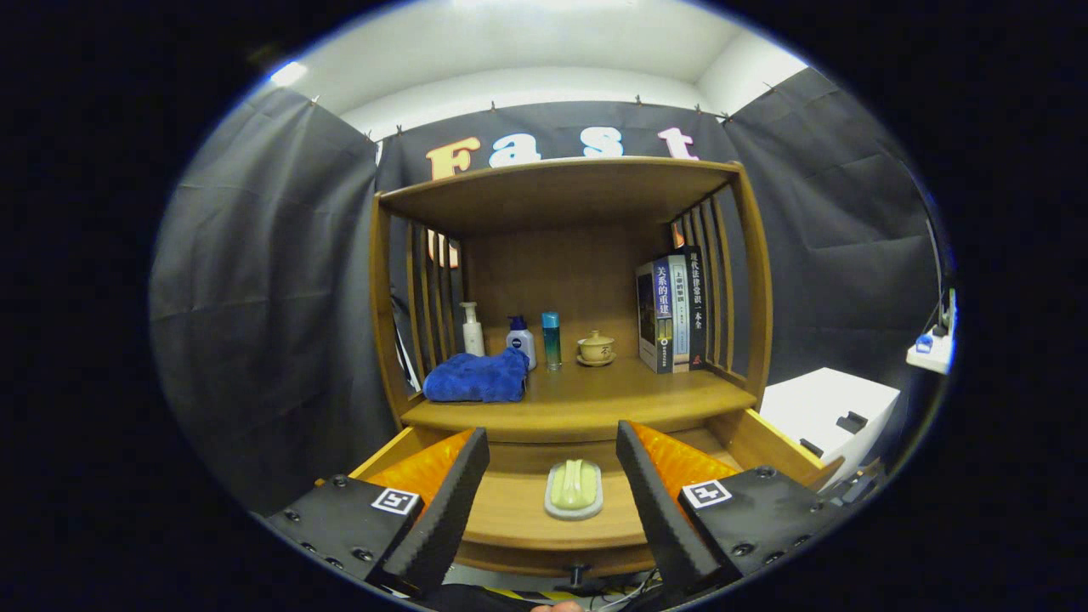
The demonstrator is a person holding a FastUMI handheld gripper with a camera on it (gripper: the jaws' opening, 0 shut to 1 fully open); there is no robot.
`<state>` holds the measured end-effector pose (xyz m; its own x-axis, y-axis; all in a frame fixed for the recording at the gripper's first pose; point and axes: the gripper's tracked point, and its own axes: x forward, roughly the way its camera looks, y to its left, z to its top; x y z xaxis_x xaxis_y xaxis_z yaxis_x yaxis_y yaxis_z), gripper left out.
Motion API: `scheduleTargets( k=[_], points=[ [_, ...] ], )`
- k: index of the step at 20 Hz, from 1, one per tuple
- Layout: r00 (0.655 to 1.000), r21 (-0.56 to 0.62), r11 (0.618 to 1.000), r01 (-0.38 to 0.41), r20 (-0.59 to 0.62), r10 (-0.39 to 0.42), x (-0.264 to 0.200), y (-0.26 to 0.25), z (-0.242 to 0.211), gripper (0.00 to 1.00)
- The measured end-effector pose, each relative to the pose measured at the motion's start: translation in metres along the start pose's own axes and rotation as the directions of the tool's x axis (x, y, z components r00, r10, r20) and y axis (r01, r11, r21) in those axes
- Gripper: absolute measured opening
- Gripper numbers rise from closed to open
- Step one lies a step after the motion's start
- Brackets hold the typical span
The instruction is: Pull open the drawer, take out the items inside it, and place them on the countertop above the cabinet.
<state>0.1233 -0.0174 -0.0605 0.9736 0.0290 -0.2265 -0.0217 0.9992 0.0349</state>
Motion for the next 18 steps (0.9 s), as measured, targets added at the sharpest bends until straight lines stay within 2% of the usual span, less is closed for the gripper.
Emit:
scheduleTargets(
  k=[3, 5, 9, 12, 15, 18],
  points=[
    [0.991, -0.036, 0.999, 0.035, -0.129, -0.039, 0.051, -0.009, 0.005, 0.97],
    [0.974, -0.035, 0.999, 0.032, -0.224, -0.039, 0.078, -0.007, -0.008, 0.97],
    [0.913, 0.004, 0.999, 0.033, -0.408, -0.028, 0.121, -0.006, -0.05, 0.97],
    [0.846, 0.002, 0.999, 0.054, -0.531, -0.045, 0.14, -0.012, -0.093, 0.97],
    [0.801, 0.009, 0.996, 0.089, -0.594, -0.067, 0.152, -0.017, -0.122, 0.98],
    [0.751, 0.011, 0.997, 0.083, -0.658, -0.055, 0.157, -0.013, -0.144, 0.98]
  ],
)
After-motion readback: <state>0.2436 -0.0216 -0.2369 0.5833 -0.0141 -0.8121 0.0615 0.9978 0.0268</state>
